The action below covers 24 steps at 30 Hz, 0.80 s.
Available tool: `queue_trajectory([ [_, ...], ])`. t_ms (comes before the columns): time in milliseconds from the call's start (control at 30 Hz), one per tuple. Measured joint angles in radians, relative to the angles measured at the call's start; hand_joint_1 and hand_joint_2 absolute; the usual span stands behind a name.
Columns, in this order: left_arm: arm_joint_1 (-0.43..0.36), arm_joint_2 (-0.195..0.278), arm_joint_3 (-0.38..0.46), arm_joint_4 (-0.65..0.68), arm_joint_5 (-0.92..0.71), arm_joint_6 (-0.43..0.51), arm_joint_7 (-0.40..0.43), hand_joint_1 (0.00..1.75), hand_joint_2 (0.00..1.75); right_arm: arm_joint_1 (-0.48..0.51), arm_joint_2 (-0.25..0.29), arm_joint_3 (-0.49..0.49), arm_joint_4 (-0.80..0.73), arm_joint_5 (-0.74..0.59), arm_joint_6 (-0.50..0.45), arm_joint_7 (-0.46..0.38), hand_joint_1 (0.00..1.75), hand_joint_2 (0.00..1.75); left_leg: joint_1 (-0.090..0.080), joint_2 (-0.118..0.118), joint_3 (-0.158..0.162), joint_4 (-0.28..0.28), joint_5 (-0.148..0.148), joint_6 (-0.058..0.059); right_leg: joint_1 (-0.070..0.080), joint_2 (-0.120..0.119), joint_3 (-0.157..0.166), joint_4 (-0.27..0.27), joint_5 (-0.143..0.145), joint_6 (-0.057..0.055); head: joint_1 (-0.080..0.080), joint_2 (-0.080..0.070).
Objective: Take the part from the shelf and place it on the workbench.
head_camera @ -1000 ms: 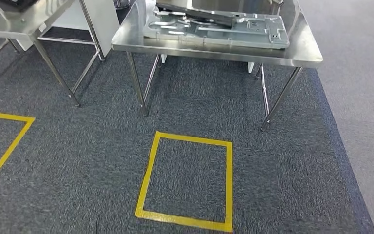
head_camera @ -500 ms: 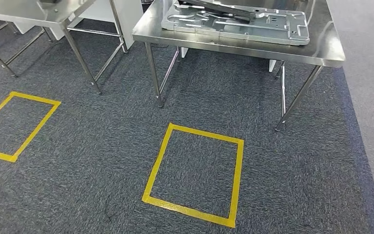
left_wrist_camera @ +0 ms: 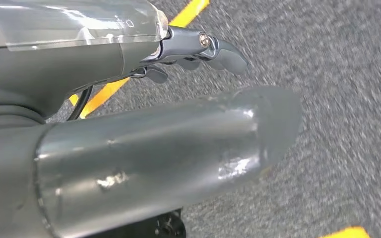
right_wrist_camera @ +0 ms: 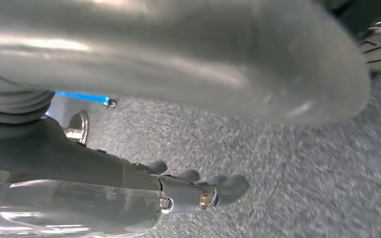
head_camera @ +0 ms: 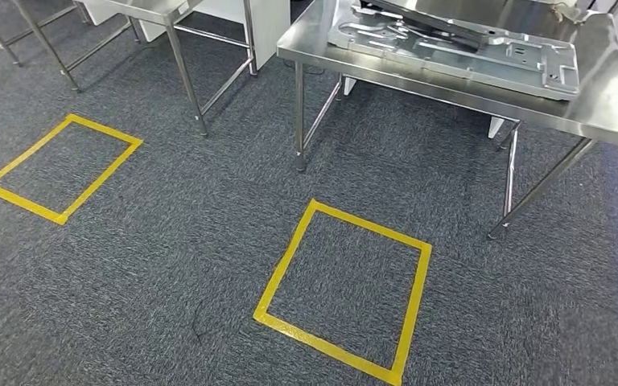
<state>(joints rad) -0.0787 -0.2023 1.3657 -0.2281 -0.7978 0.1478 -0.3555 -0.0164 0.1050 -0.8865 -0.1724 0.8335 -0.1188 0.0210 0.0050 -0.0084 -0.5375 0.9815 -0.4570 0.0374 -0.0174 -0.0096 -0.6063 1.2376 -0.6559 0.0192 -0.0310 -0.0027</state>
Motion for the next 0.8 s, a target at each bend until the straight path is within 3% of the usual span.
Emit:
queue_trajectory([
  [33, 0.001, 0.0, 0.0, 0.0, 0.0, 0.0, 0.002, 0.0, 0.0, 0.002, 0.005, 0.0, 0.0, 0.002, 0.002, 0.0, 0.0, 0.0, 0.0, -0.012, -0.003, 0.003, 0.001, 0.0, -0.001, 0.002, -0.013, 0.024, 0.002, 0.001, 0.0, 0.0],
  [67, 0.003, 0.001, 0.0, 0.0, 0.0, 0.0, 0.002, 0.0, 0.0, 0.003, 0.009, 0.0, 0.0, 0.004, 0.005, 0.0, 0.0, 0.0, 0.0, -0.025, -0.004, 0.007, 0.001, -0.001, -0.002, 0.004, -0.008, 0.012, 0.025, 0.001, 0.0, 0.0],
  [100, 0.004, 0.001, 0.0, 0.0, 0.0, 0.0, 0.003, 0.0, 0.0, 0.004, 0.012, 0.0, 0.0, 0.006, 0.008, 0.0, 0.0, 0.0, 0.0, -0.038, -0.005, 0.011, 0.0, -0.003, -0.004, 0.009, 0.013, -0.036, 0.062, 0.0, 0.0, 0.0],
  [167, 0.005, 0.001, 0.0, 0.0, -0.004, -0.001, 0.003, 0.0, 0.0, 0.006, 0.014, 0.0, 0.0, 0.009, 0.012, 0.0, 0.0, 0.0, -0.001, -0.061, -0.011, 0.024, -0.004, -0.011, -0.009, 0.045, 0.068, -0.161, 0.122, -0.003, 0.0, 0.0],
  [233, 0.005, 0.002, 0.0, 0.0, -0.007, -0.003, 0.002, 0.0, 0.0, 0.006, 0.014, 0.0, 0.0, 0.012, 0.017, 0.0, 0.0, 0.0, -0.002, -0.079, -0.021, 0.033, -0.004, -0.024, -0.008, 0.074, 0.09, -0.221, 0.136, -0.007, 0.0, 0.0],
  [300, 0.009, 0.003, 0.0, 0.0, -0.008, -0.003, 0.002, 0.0, 0.0, 0.003, 0.014, 0.0, 0.0, 0.016, 0.022, 0.001, 0.0, 0.0, 0.0, -0.096, -0.03, 0.032, 0.001, -0.038, -0.007, 0.063, 0.088, -0.224, 0.137, -0.015, 0.0, 0.0],
  [333, 0.012, 0.004, 0.0, -0.001, -0.007, -0.004, 0.002, 0.0, 0.0, 0.002, 0.014, 0.0, 0.0, 0.018, 0.024, 0.001, 0.0, 0.0, 0.0, -0.092, -0.033, 0.036, -0.001, -0.043, -0.008, 0.052, 0.089, -0.228, 0.141, -0.021, 0.0, 0.0],
  [400, 0.014, 0.007, 0.0, -0.001, -0.006, -0.004, 0.003, 0.0, 0.0, 0.003, 0.01, 0.0, 0.0, 0.021, 0.028, 0.002, 0.0, 0.0, 0.0, -0.055, -0.06, 0.091, -0.038, -0.052, -0.011, 0.027, 0.091, -0.235, 0.146, -0.035, -0.001, 0.0],
  [467, 0.013, 0.008, 0.0, -0.002, -0.003, -0.003, 0.004, 0.0, 0.0, 0.009, 0.003, 0.0, 0.0, 0.024, 0.031, 0.003, 0.0, 0.0, 0.003, -0.015, -0.116, 0.214, -0.105, -0.06, -0.007, -0.001, 0.09, -0.236, 0.147, -0.042, -0.001, 0.0],
  [533, 0.013, 0.009, 0.0, -0.002, -0.001, -0.001, 0.005, 0.0, 0.0, 0.011, -0.005, 0.0, 0.0, 0.026, 0.035, 0.003, 0.0, 0.0, 0.005, -0.004, -0.156, 0.306, -0.135, -0.065, -0.004, -0.028, 0.089, -0.235, 0.145, -0.043, -0.001, 0.0],
  [567, 0.014, 0.009, 0.0, -0.002, -0.001, -0.001, 0.006, 0.0, 0.0, 0.01, -0.008, 0.0, 0.0, 0.027, 0.037, 0.003, 0.0, 0.0, 0.006, -0.001, -0.15, 0.301, -0.123, -0.065, -0.003, -0.041, 0.089, -0.235, 0.145, -0.042, -0.001, 0.0],
  [600, 0.015, 0.01, 0.0, -0.002, 0.0, 0.0, 0.006, 0.0, 0.0, 0.009, -0.01, 0.0, 0.0, 0.028, 0.038, 0.003, 0.0, 0.0, 0.006, 0.006, -0.124, 0.256, -0.095, -0.064, -0.003, -0.052, 0.09, -0.235, 0.143, -0.04, -0.001, 0.0],
  [633, 0.016, 0.01, 0.0, -0.002, 0.0, 0.0, 0.007, 0.0, 0.0, 0.008, -0.011, 0.0, 0.0, 0.028, 0.04, 0.003, 0.0, 0.0, 0.005, 0.02, -0.084, 0.186, -0.062, -0.06, -0.003, -0.063, 0.093, -0.234, 0.142, -0.038, -0.001, 0.0],
  [700, 0.014, 0.011, 0.0, -0.002, 0.001, 0.0, 0.008, 0.0, 0.0, 0.006, -0.012, 0.0, 0.0, 0.03, 0.042, 0.003, 0.0, 0.0, -0.001, 0.054, -0.021, 0.067, -0.025, -0.049, 0.001, -0.084, 0.098, -0.233, 0.137, -0.029, -0.001, 0.0],
  [733, 0.013, 0.012, 0.0, -0.002, 0.001, -0.001, 0.008, 0.0, 0.0, 0.005, -0.012, 0.001, 0.0, 0.031, 0.042, 0.003, 0.0, 0.0, -0.005, 0.062, -0.009, 0.04, -0.021, -0.042, 0.003, -0.092, 0.101, -0.233, 0.135, -0.023, -0.001, 0.0],
  [800, 0.014, 0.012, 0.001, -0.002, 0.002, -0.001, 0.007, 0.0, 0.0, 0.0, -0.012, 0.001, 0.0, 0.034, 0.042, 0.003, 0.0, 0.0, -0.008, 0.049, -0.012, 0.031, -0.021, -0.03, 0.004, -0.107, 0.106, -0.236, 0.134, -0.011, -0.001, 0.0],
])
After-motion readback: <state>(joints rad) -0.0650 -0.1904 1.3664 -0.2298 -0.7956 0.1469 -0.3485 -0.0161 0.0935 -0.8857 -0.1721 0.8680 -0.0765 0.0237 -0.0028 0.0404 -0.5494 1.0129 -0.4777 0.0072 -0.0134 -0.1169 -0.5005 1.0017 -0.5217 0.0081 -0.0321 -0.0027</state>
